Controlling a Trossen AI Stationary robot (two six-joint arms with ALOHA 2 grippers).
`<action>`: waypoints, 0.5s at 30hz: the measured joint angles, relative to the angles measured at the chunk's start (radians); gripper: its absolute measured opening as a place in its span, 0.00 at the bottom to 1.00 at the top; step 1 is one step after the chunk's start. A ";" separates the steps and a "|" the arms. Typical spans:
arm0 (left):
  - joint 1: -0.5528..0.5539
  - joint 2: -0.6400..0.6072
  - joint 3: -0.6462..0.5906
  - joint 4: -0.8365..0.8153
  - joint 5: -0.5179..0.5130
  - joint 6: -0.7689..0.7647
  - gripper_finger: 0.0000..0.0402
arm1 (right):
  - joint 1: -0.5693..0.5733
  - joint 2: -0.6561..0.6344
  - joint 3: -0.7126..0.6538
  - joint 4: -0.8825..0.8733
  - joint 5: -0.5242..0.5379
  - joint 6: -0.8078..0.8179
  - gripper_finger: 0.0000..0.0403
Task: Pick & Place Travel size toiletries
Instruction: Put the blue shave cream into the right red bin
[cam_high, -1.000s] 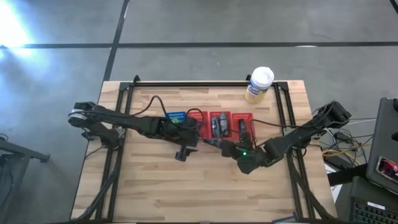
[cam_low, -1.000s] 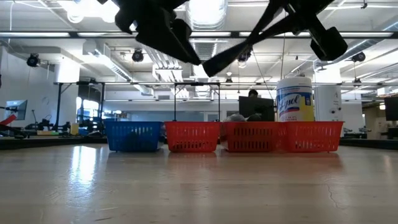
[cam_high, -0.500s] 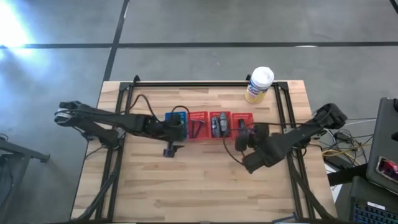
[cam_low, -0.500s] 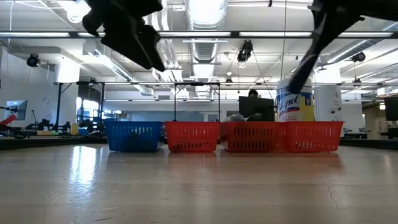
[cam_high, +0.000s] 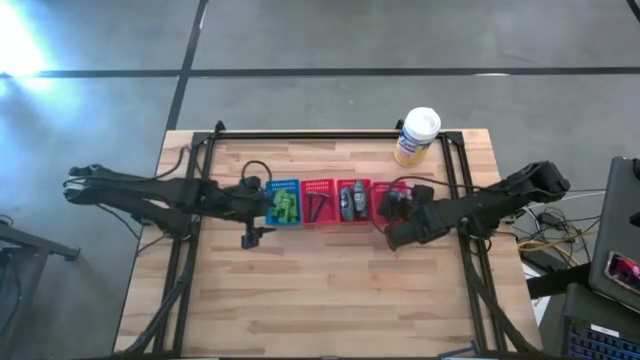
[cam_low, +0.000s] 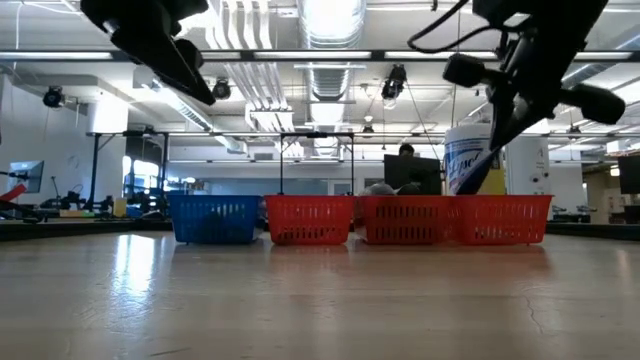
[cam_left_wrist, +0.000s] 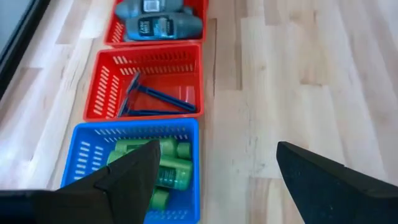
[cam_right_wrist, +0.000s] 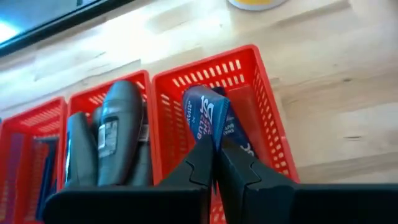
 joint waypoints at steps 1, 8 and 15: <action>0.000 -0.019 -0.007 0.000 0.000 -0.017 0.81 | -0.011 -0.001 -0.013 0.020 -0.001 -0.002 0.02; -0.001 -0.112 -0.045 -0.038 0.001 -0.100 0.81 | -0.051 0.003 -0.060 0.135 -0.068 -0.056 0.14; -0.001 -0.139 -0.054 -0.151 -0.017 -0.123 0.80 | -0.051 0.002 -0.058 0.198 -0.159 -0.149 0.43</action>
